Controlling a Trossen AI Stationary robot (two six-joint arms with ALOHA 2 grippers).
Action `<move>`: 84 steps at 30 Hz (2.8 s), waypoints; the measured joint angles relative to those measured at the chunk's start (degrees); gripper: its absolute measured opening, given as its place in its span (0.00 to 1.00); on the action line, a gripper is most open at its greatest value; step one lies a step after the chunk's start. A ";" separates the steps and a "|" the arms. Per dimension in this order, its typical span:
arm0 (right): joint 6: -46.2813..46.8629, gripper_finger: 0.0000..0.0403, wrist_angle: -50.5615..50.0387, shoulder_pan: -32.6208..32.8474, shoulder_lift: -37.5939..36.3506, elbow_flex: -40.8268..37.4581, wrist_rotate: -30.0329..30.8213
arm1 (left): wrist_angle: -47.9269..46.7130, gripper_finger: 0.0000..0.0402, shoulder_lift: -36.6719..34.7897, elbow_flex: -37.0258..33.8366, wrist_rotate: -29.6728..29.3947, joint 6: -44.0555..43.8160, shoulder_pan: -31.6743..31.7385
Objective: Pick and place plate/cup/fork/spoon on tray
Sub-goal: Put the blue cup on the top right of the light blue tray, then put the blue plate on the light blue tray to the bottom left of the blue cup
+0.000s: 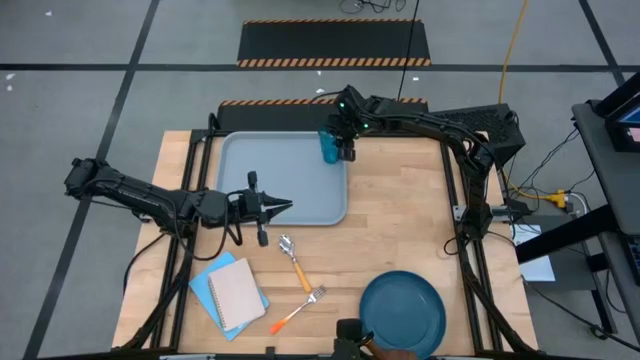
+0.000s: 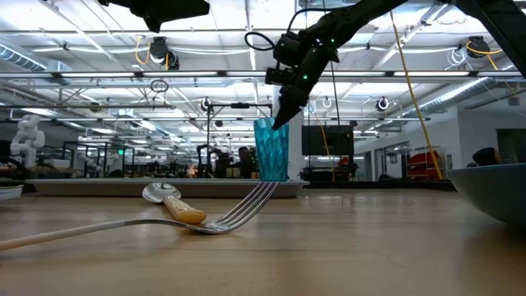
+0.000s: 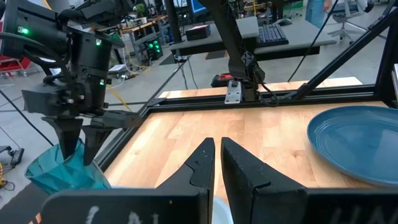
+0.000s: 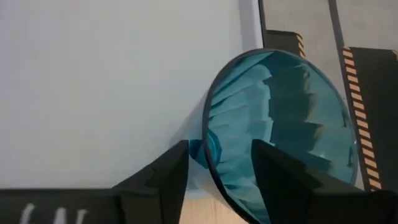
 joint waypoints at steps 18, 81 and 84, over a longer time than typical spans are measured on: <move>3.34 0.47 -3.60 0.75 -5.22 0.00 0.26 | 0.17 0.08 0.00 0.00 0.04 0.04 0.00; 90.28 0.47 27.63 82.65 -20.27 -39.51 25.72 | 2.55 0.08 1.74 0.00 -2.50 -17.29 -15.61; 92.71 0.47 29.17 84.66 -16.71 -36.40 25.53 | 3.91 0.08 3.22 0.00 -3.36 -17.29 -17.11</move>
